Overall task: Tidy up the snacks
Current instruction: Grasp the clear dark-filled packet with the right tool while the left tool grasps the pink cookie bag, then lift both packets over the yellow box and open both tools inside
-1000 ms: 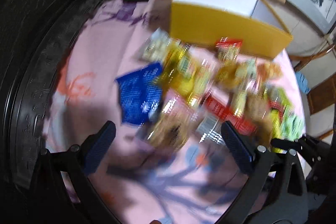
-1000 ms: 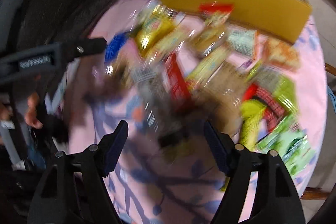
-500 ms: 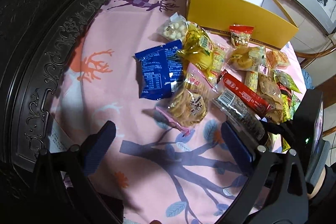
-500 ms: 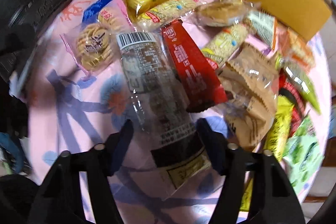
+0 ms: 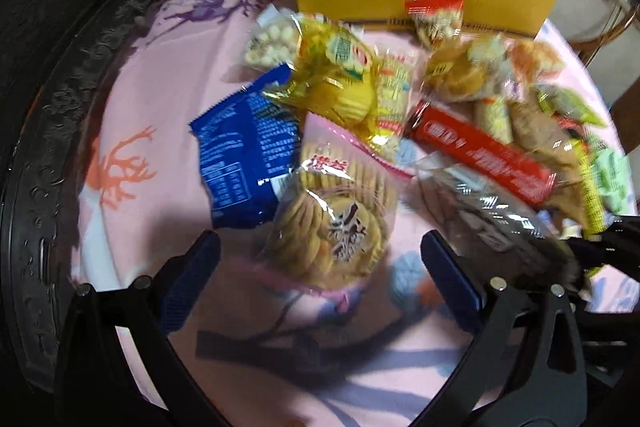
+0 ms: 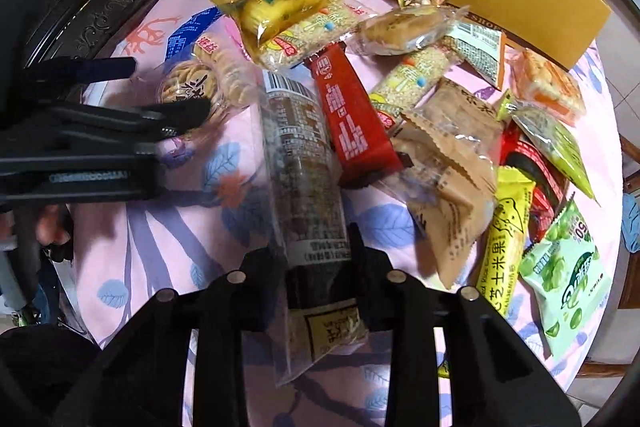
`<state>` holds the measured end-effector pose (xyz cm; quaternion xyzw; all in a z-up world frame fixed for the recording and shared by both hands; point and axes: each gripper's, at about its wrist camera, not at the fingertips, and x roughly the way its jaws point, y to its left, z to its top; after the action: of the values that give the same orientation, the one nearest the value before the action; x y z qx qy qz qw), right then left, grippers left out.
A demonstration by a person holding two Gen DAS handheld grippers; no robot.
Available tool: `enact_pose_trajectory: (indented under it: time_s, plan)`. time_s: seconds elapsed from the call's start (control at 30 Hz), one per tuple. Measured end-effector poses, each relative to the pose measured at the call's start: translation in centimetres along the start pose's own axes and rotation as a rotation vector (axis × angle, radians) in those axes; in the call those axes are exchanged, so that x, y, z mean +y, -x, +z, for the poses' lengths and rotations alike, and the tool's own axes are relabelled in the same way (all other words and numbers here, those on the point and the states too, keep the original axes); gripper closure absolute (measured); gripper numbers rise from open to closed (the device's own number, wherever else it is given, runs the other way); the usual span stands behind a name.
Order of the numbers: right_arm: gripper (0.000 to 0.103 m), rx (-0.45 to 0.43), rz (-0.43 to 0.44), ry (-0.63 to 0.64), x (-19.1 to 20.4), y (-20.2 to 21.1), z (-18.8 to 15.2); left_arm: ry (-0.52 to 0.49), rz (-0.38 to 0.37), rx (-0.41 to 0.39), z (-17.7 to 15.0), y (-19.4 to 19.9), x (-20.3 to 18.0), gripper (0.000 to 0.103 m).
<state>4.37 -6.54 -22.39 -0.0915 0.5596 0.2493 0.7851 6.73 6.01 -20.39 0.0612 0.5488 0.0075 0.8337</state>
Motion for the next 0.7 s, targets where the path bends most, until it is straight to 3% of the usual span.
enact_pose_trajectory:
  time_s: [0.1,0.27,0.37,0.47,0.53,0.6,0.7]
  plan:
    - [0.072,-0.004,0.003,-0.007,-0.5,0.5,-0.6,-0.011,-0.005,0.009,0.2,-1.6,-0.1,0.002]
    - [0.071,0.005,0.019,-0.025,-0.9,0.1,-0.8,-0.045,0.029,-0.035,-0.3,-2.2,-0.9,0.025]
    - [0.061,0.036,0.046,-0.059,-1.1,-0.9,-0.2,-0.065,0.008,-0.044,-0.3,-1.9,-1.3,0.042]
    - [0.058,0.043,0.069,-0.109,-1.3,-1.7,0.8,-0.088,0.017,-0.055,-0.4,-1.7,-1.8,0.046]
    - [0.063,0.023,0.069,-0.108,-1.1,-1.9,1.5,-0.076,0.006,-0.062,-0.5,-1.6,-1.6,0.046]
    - [0.075,0.006,0.054,-0.08,-0.7,-2.0,2.0,-0.069,-0.006,-0.065,-0.5,-1.5,-1.4,0.049]
    - [0.076,-0.031,0.073,-0.049,0.0,-0.8,2.1,-0.023,-0.046,-0.067,-0.6,-1.0,-0.7,0.052]
